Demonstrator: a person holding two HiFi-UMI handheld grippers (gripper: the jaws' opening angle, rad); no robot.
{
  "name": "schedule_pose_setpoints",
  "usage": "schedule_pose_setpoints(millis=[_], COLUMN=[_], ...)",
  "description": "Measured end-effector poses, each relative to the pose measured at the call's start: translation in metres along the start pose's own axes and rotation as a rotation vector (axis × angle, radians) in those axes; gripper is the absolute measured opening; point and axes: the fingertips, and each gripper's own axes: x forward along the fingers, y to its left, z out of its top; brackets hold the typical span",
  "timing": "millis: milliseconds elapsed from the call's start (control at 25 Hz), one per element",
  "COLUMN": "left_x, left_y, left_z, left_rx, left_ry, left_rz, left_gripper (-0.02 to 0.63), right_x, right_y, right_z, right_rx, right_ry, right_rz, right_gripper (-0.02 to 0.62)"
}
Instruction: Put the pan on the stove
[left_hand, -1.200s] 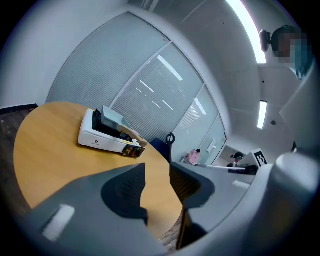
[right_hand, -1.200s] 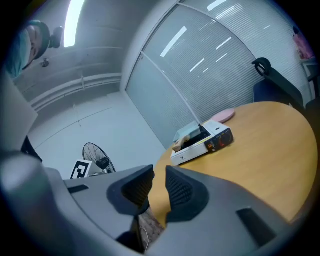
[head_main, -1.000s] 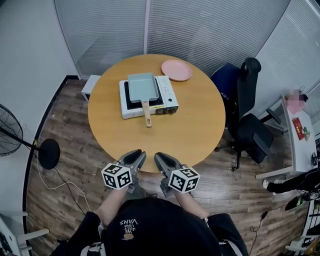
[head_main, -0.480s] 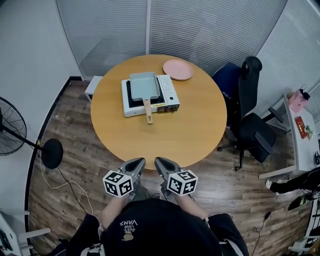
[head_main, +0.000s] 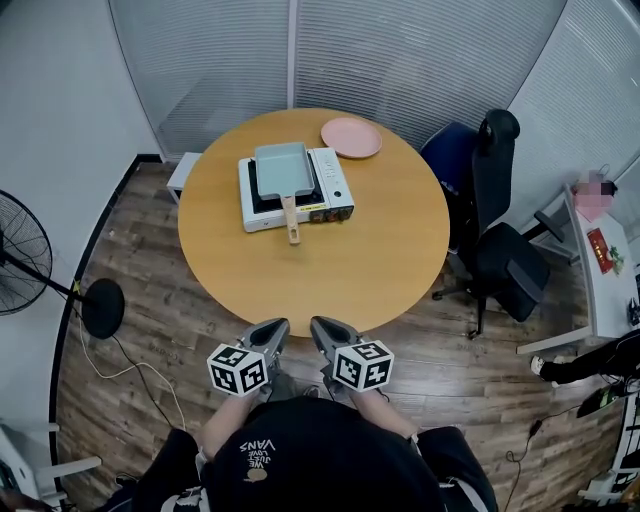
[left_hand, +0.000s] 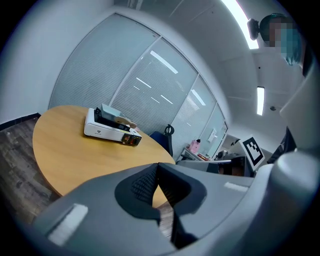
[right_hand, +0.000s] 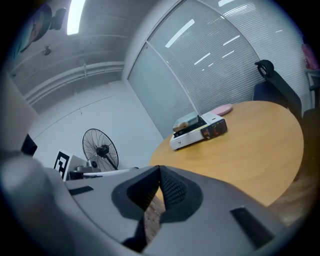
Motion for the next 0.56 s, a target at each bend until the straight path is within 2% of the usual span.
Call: schedule_pose_setpoints(millis=[560], left_x=[0.0076], left_y=[-0.0029], left_z=[-0.0031], left_rx=[-0.016], left_ry=[0.005], left_rz=[-0.002], left_gripper=[0.011], right_x=[-0.0022], right_y=[-0.0092], right_z=[-0.002], right_rx=[0.003], right_ry=[0.023], right_rz=[-0.013], right_gripper=[0.014])
